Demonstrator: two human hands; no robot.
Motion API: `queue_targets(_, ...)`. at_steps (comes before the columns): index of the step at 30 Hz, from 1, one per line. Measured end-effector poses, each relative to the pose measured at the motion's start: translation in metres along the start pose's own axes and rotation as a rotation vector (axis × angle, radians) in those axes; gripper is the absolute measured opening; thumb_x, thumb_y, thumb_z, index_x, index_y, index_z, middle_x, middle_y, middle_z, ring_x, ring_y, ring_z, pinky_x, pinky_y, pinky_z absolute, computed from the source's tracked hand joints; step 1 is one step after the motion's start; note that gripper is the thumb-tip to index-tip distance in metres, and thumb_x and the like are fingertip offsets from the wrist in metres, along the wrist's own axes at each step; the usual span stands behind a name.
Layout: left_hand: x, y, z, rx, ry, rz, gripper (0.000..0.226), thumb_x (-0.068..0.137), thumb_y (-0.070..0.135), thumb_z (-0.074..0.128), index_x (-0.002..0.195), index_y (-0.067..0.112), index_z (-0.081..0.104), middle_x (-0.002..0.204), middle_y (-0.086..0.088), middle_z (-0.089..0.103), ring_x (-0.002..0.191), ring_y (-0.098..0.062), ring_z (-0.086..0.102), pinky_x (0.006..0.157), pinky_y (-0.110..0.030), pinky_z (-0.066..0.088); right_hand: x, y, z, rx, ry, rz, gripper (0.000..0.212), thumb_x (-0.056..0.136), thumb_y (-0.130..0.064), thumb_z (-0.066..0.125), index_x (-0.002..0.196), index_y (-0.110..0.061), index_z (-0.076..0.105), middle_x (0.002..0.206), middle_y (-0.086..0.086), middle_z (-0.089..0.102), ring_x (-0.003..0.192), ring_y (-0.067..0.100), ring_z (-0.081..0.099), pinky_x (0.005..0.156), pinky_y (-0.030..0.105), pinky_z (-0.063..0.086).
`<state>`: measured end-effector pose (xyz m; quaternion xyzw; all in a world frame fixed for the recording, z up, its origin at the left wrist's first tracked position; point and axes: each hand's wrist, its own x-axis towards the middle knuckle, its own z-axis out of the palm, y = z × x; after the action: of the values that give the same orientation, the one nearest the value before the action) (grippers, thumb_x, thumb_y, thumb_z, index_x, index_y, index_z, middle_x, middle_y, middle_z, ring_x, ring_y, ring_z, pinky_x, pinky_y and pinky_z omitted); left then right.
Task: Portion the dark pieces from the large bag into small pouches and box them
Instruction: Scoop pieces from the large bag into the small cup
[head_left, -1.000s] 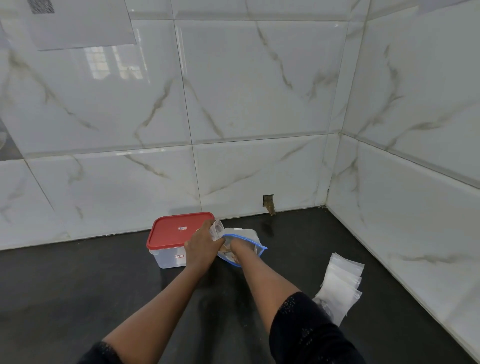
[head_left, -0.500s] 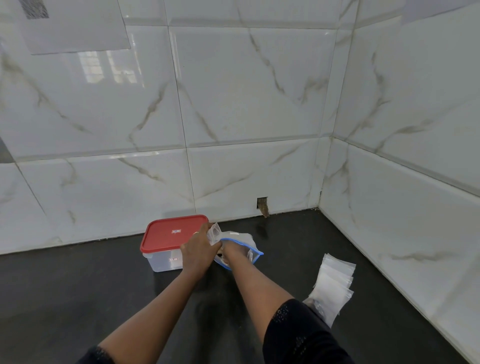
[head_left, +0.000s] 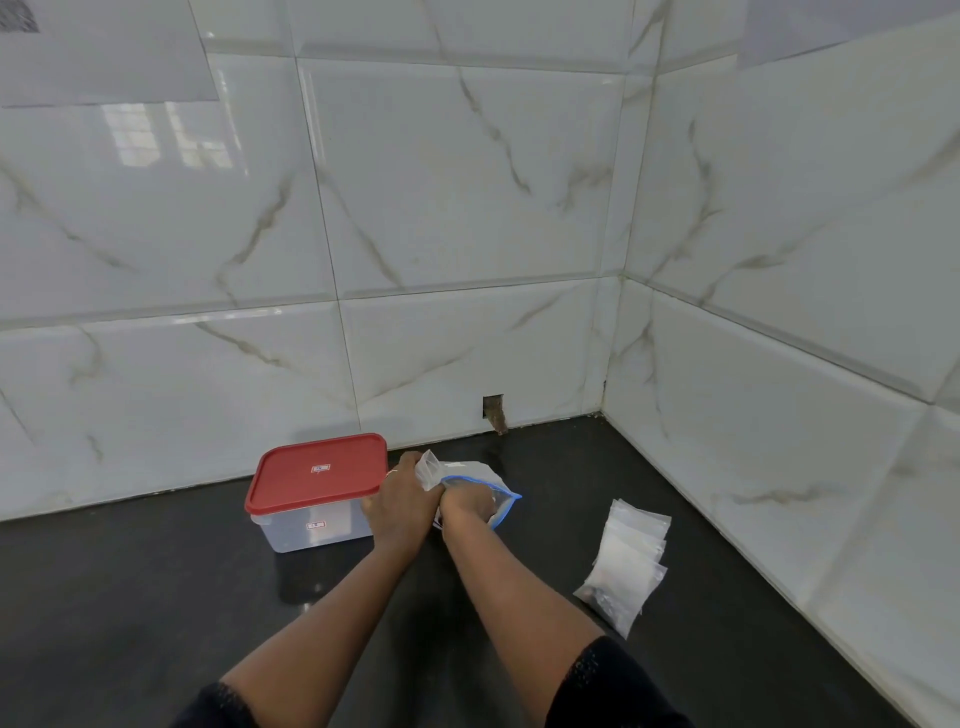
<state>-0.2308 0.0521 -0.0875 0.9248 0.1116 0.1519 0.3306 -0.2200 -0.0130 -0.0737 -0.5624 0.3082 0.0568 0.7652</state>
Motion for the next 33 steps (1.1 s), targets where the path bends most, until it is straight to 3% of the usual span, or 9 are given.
queue_targets(3, -0.005, 0.007, 0.005, 0.023, -0.007, -0.014, 0.046, 0.085, 0.038, 0.060, 0.126, 0.022, 0.047, 0.114, -0.003, 0.062, 0.108, -0.023, 0.056, 0.093, -0.041, 0.036, -0.001, -0.003, -0.010, -0.149, 0.049, -0.036, 0.031, 0.099, -0.008, 0.039, 0.125, 0.001, 0.054, 0.123, 0.016, 0.059, 0.101, 0.024, 0.060, 0.090, 0.030, 0.051)
queue_targets(8, -0.004, 0.015, 0.006, -0.004, -0.041, -0.089, 0.045, 0.084, 0.033, 0.061, 0.125, 0.021, 0.046, 0.113, -0.004, 0.061, 0.106, -0.023, 0.054, 0.092, -0.041, 0.035, 0.005, -0.017, -0.032, -0.334, 0.143, -0.075, 0.033, 0.099, -0.007, 0.037, 0.126, 0.000, 0.055, 0.122, 0.016, 0.059, 0.105, 0.027, 0.064, 0.088, 0.034, 0.055)
queue_targets(11, 0.001, 0.017, 0.004, -0.066, -0.064, -0.122, 0.047, 0.083, 0.030, 0.063, 0.125, 0.018, 0.046, 0.114, -0.006, 0.060, 0.107, -0.024, 0.054, 0.090, -0.042, 0.035, 0.010, -0.022, -0.051, -0.437, 0.155, -0.124, 0.031, 0.097, -0.011, 0.042, 0.122, 0.000, 0.057, 0.110, 0.015, 0.061, 0.085, 0.022, 0.063, 0.066, 0.029, 0.055)
queue_targets(13, 0.004, 0.016, 0.004, -0.093, -0.077, -0.129, 0.049, 0.083, 0.031, 0.064, 0.126, 0.016, 0.045, 0.117, -0.007, 0.059, 0.108, -0.025, 0.053, 0.091, -0.043, 0.036, 0.015, -0.026, -0.061, -0.465, 0.176, -0.148, 0.031, 0.096, -0.010, 0.040, 0.118, 0.001, 0.059, 0.093, 0.012, 0.058, 0.067, 0.018, 0.055, 0.046, 0.024, 0.043)
queue_targets(17, 0.008, 0.013, 0.009, -0.118, -0.090, -0.143, 0.052, 0.083, 0.032, 0.065, 0.127, 0.016, 0.045, 0.119, -0.007, 0.058, 0.110, -0.026, 0.053, 0.093, -0.045, 0.037, 0.011, -0.043, -0.084, -0.520, 0.179, -0.133, 0.029, 0.096, -0.004, 0.036, 0.110, 0.004, 0.060, 0.081, 0.012, 0.055, 0.049, 0.013, 0.045, 0.038, 0.021, 0.032)
queue_targets(23, 0.010, 0.013, 0.015, -0.124, -0.108, -0.116, 0.061, 0.081, 0.032, 0.068, 0.134, 0.019, 0.040, 0.126, -0.007, 0.055, 0.116, -0.027, 0.050, 0.096, -0.048, 0.036, -0.003, -0.075, -0.110, -0.642, 0.074, -0.158, 0.031, 0.093, -0.003, 0.038, 0.101, 0.009, 0.065, 0.061, 0.012, 0.053, 0.043, 0.015, 0.042, 0.039, 0.021, 0.033)
queue_targets(26, 0.008, 0.013, 0.016, -0.130, -0.118, -0.098, 0.065, 0.080, 0.033, 0.069, 0.136, 0.020, 0.039, 0.130, -0.006, 0.053, 0.119, -0.027, 0.048, 0.097, -0.048, 0.035, -0.009, -0.090, -0.112, -0.639, 0.044, -0.235, 0.029, 0.089, 0.000, 0.038, 0.086, 0.006, 0.066, 0.058, 0.012, 0.053, 0.044, 0.016, 0.042, 0.043, 0.023, 0.033)
queue_targets(30, 0.007, 0.012, 0.018, -0.162, -0.126, -0.098, 0.067, 0.078, 0.029, 0.072, 0.136, 0.023, 0.038, 0.132, -0.005, 0.052, 0.120, -0.026, 0.048, 0.098, -0.048, 0.035, -0.018, -0.092, -0.096, -0.723, 0.038, -0.448, 0.025, 0.088, 0.001, 0.042, 0.093, 0.004, 0.067, 0.074, 0.011, 0.060, 0.052, 0.014, 0.049, 0.045, 0.021, 0.036)
queue_targets(33, 0.005, 0.012, 0.018, -0.161, -0.124, -0.105, 0.068, 0.079, 0.027, 0.072, 0.137, 0.023, 0.038, 0.134, -0.007, 0.052, 0.122, -0.027, 0.047, 0.100, -0.048, 0.034, -0.024, -0.079, -0.080, -0.930, 0.023, -0.648, 0.031, 0.091, -0.002, 0.042, 0.105, 0.000, 0.069, 0.102, 0.013, 0.069, 0.085, 0.020, 0.064, 0.072, 0.025, 0.052)
